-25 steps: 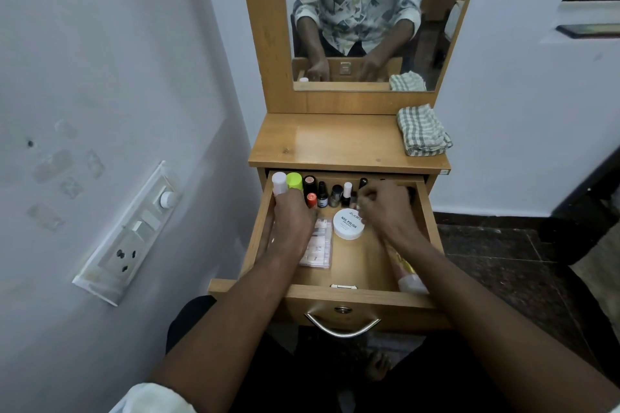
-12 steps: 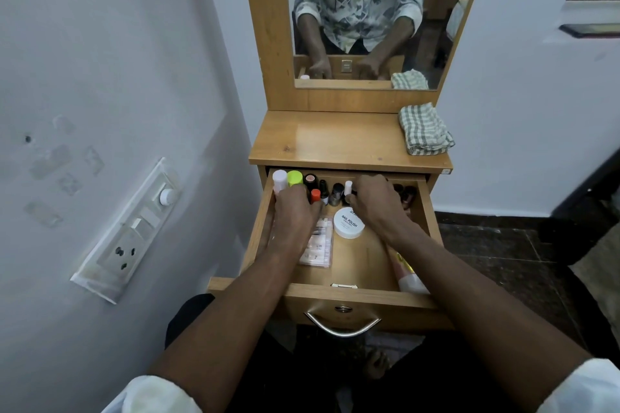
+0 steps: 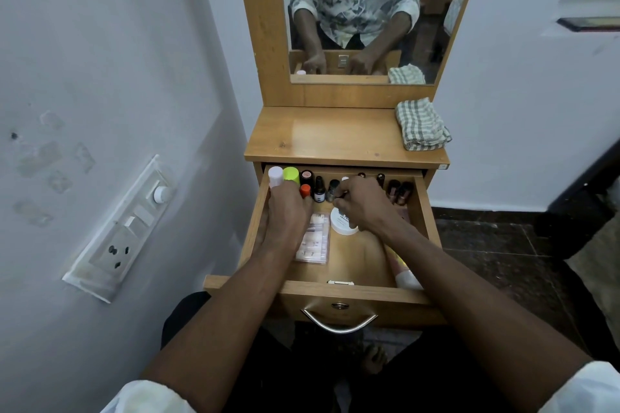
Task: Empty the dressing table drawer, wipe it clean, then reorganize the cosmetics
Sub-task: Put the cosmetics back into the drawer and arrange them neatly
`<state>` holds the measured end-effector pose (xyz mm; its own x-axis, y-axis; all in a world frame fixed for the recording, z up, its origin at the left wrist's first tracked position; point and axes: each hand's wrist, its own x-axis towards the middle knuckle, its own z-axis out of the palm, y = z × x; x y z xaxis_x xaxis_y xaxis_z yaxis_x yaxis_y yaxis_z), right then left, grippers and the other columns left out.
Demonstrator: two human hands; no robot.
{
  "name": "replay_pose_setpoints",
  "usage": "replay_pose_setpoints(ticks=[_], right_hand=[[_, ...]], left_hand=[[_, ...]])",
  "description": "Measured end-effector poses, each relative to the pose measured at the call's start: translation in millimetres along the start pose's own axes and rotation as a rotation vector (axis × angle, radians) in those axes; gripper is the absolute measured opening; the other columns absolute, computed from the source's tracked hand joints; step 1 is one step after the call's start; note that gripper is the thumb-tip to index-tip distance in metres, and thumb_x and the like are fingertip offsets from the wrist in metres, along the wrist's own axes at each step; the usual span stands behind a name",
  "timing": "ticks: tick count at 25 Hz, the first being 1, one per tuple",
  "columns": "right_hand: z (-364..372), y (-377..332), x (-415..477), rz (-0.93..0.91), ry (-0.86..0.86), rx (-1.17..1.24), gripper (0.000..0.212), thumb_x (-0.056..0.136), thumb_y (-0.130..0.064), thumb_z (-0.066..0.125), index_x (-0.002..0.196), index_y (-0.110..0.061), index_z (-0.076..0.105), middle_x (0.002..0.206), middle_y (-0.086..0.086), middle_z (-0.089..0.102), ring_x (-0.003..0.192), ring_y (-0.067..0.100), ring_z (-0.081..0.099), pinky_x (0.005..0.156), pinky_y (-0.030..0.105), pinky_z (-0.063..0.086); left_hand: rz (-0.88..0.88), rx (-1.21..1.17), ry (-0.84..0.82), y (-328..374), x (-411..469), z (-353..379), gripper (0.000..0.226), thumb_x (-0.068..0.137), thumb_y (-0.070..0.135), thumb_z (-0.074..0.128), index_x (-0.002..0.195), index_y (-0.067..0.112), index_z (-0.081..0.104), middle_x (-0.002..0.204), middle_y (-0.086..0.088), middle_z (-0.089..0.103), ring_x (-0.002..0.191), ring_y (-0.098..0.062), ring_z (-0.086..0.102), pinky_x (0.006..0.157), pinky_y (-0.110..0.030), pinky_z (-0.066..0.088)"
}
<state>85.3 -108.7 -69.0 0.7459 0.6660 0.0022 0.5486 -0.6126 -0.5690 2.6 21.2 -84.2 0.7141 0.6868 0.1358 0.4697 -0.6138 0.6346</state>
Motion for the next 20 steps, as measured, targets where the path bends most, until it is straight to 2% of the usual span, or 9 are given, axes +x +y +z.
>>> replay_pose_setpoints(ticks=[2,4,7,10,13,15,18,20], right_hand=[[4.6,-5.5,1.2,0.008,0.018,0.168,0.010,0.094,-0.015,0.062,0.091,-0.007,0.067,0.065,0.012,0.070,0.044,0.020,0.066,0.039,0.025,0.050],[8.0,-9.2,5.1,0.063,0.045,0.387,0.011,0.095,-0.017,0.064,0.094,-0.006,0.067,0.065,0.016,0.070,0.048,0.023,0.069,0.047,0.033,0.058],[16.4,-12.4,7.9,0.099,0.003,0.439,0.003,0.093,-0.009,0.065,0.091,-0.007,0.066,0.066,0.018,0.070,0.053,0.026,0.071,0.055,0.043,0.062],[22.3,-10.2,12.2,0.113,0.018,0.402,0.008,0.090,-0.003,0.066,0.083,-0.006,0.067,0.069,0.019,0.071,0.059,0.029,0.072,0.060,0.047,0.062],[13.9,-11.1,22.6,-0.015,0.093,0.174,0.011,0.085,-0.008,0.062,0.076,-0.010,0.069,0.062,0.005,0.067,0.057,0.022,0.066,0.060,0.044,0.059],[6.2,-17.1,29.2,-0.133,0.044,-0.008,0.014,0.082,-0.010,0.056,0.075,-0.013,0.068,0.061,-0.001,0.062,0.056,0.017,0.058,0.059,0.040,0.054],[8.2,-19.7,38.1,-0.197,-0.064,-0.109,0.022,0.077,-0.015,0.050,0.079,-0.016,0.072,0.068,0.000,0.070,0.064,0.020,0.064,0.060,0.040,0.056],[14.3,-21.2,39.0,-0.213,-0.079,-0.159,0.023,0.077,-0.017,0.050,0.083,-0.016,0.072,0.073,0.002,0.072,0.067,0.023,0.065,0.062,0.040,0.056]], left_hand=[[0.076,0.040,-0.048,-1.0,-0.8,2.0,0.002,0.089,0.011,0.063,0.089,0.009,0.062,0.081,-0.004,0.062,0.072,-0.020,0.057,0.056,-0.030,0.041],[0.140,0.082,-0.101,-1.0,-1.7,6.3,0.008,0.085,0.006,0.059,0.082,0.014,0.057,0.076,-0.003,0.060,0.072,-0.021,0.058,0.053,-0.034,0.045],[0.173,0.126,-0.163,-2.1,2.1,11.6,0.011,0.083,0.003,0.056,0.078,0.013,0.058,0.072,-0.006,0.061,0.073,-0.026,0.063,0.059,-0.042,0.055],[0.180,0.064,-0.173,-4.8,4.6,12.7,0.007,0.087,0.005,0.059,0.083,0.011,0.061,0.076,-0.006,0.065,0.074,-0.026,0.064,0.064,-0.046,0.057],[0.138,-0.041,-0.118,-3.8,4.0,4.5,0.007,0.089,0.011,0.059,0.082,0.009,0.061,0.079,-0.006,0.066,0.075,-0.023,0.063,0.064,-0.039,0.055],[0.082,-0.097,-0.019,-0.8,3.7,-4.8,0.011,0.086,0.013,0.057,0.081,0.008,0.066,0.075,-0.004,0.066,0.070,-0.019,0.063,0.058,-0.032,0.053],[0.021,-0.226,0.218,5.8,-0.3,-18.8,0.016,0.087,0.016,0.053,0.079,0.012,0.066,0.067,0.001,0.062,0.057,-0.009,0.055,0.047,-0.013,0.035],[0.019,-0.334,0.318,10.3,-5.0,-28.4,0.015,0.087,0.014,0.053,0.077,0.012,0.064,0.062,0.005,0.057,0.052,-0.005,0.050,0.046,-0.008,0.031]])
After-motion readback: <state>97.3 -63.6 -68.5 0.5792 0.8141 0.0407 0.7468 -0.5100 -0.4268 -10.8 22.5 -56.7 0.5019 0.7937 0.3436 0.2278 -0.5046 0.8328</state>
